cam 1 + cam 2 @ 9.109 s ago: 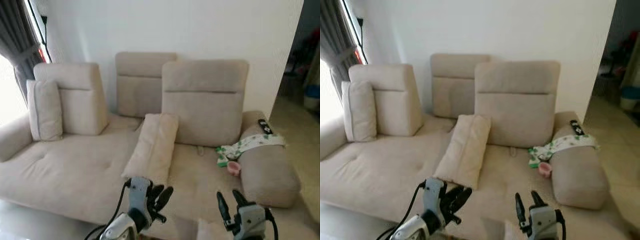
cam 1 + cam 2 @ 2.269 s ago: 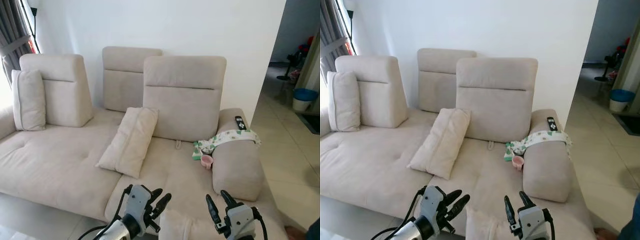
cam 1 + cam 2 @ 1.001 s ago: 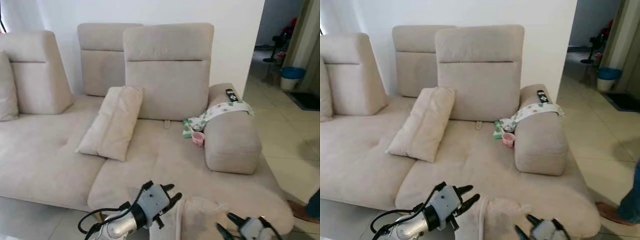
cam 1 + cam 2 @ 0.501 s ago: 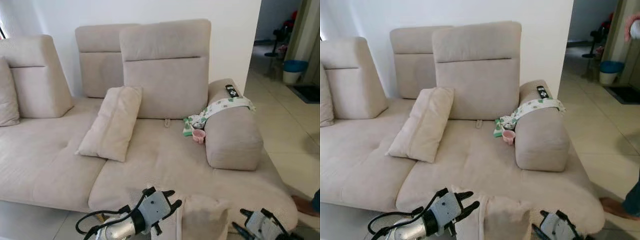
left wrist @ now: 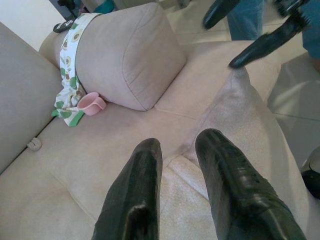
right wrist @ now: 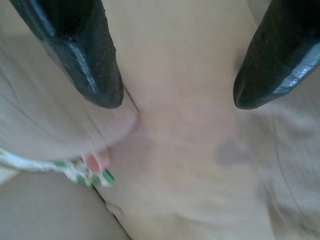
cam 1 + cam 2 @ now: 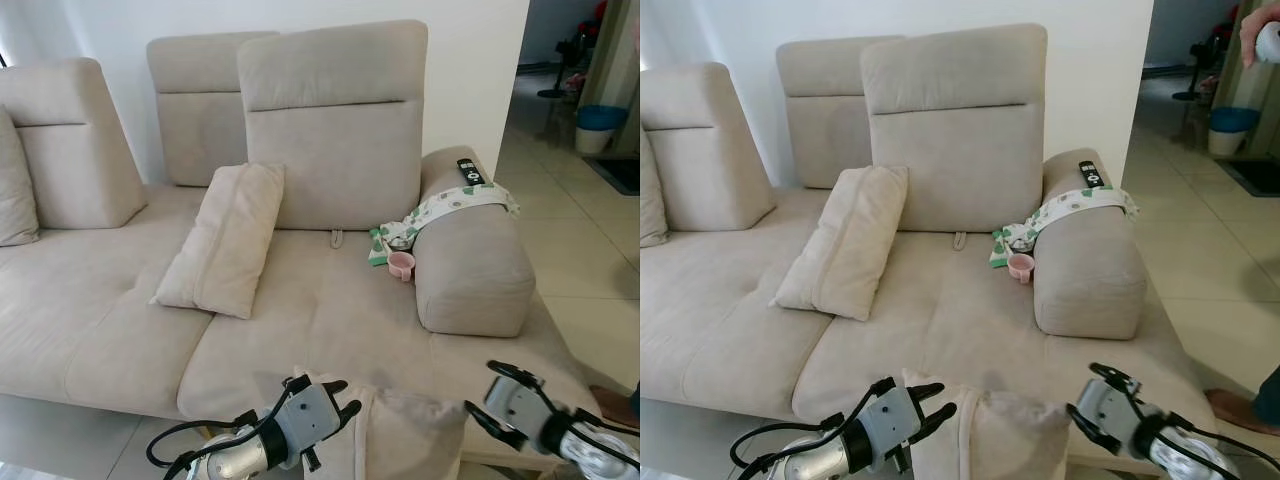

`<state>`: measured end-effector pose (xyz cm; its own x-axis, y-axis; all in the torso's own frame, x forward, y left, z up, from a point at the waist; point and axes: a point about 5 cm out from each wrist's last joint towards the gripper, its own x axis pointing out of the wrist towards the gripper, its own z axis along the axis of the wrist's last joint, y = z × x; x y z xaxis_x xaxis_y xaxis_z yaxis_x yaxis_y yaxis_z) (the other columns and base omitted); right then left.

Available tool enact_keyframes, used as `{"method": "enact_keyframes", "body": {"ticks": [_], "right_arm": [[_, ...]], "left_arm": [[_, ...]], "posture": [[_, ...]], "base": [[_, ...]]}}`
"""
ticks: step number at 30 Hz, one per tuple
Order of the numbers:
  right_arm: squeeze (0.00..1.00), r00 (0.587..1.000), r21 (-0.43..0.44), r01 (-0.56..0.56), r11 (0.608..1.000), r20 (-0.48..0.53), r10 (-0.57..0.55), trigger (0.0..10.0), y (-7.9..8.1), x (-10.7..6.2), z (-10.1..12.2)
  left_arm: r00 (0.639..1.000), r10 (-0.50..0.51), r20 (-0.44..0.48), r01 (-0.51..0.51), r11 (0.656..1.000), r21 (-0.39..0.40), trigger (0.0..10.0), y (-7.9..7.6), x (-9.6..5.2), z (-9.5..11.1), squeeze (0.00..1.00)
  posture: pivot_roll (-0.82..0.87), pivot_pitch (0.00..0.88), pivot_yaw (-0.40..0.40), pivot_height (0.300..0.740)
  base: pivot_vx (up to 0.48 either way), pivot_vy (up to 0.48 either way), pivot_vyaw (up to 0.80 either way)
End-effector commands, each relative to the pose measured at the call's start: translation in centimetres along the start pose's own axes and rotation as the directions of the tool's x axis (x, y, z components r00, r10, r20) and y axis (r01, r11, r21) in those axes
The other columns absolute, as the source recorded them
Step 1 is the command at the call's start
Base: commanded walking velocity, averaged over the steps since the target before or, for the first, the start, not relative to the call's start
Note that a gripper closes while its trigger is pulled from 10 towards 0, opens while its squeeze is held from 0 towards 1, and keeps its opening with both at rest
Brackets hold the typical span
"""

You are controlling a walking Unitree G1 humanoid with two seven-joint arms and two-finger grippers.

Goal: Move the pillow to the sofa from floor

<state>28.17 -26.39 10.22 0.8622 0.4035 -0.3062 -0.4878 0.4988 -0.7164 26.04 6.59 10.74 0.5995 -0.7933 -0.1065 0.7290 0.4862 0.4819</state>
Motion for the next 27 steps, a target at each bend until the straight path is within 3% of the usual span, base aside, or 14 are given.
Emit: {"method": "enact_keyframes", "body": {"ticks": [1,6,16,19,20,27], "right_arm": [[0.00,0.998,0.006,-0.053,0.999,0.024,0.053,10.0,1.0,0.6,0.3],[0.00,0.992,0.022,-0.106,0.994,0.075,0.105,10.0,1.5,1.9,1.2],[0.00,0.982,0.093,-0.168,0.981,0.104,0.158,10.0,2.5,2.6,1.2],[0.00,0.978,0.156,-0.203,0.967,0.086,0.191,10.0,3.9,1.9,0.3],[0.00,0.972,0.214,-0.232,0.949,0.082,0.219,10.0,5.3,1.1,-0.3],[0.00,0.977,0.246,-0.213,0.946,0.078,0.199,10.0,6.1,0.2,-0.6]], "left_arm": [[0.999,-0.006,-0.034,0.007,0.999,0.031,10.0,-0.2,-0.3,-0.3,0.00],[0.999,0.004,-0.037,-0.002,0.999,0.039,10.0,0.0,-0.3,-0.1,0.00],[0.999,0.023,-0.049,-0.021,0.999,0.041,10.0,0.1,-0.7,-0.1,0.00],[0.998,0.028,-0.053,-0.025,0.999,0.045,10.0,0.1,-0.7,-0.1,0.00],[0.998,0.034,-0.057,-0.031,0.998,0.051,10.0,0.1,-0.8,-0.1,0.00],[0.997,0.043,-0.063,-0.040,0.998,0.055,10.0,0.4,-0.9,-0.2,0.00]], "posture": [[0.19,0.072,0.125,0.565],[0.21,0.070,0.118,0.565],[0.22,0.066,0.103,0.565],[0.23,0.061,0.095,0.565],[0.23,0.057,0.090,0.565],[0.22,0.053,0.091,0.565]], "base": [[0.000,0.000,0.00],[0.000,0.000,0.00],[0.000,0.000,0.00],[0.000,0.000,0.00],[0.000,0.000,0.00],[0.000,0.000,0.00]]}}
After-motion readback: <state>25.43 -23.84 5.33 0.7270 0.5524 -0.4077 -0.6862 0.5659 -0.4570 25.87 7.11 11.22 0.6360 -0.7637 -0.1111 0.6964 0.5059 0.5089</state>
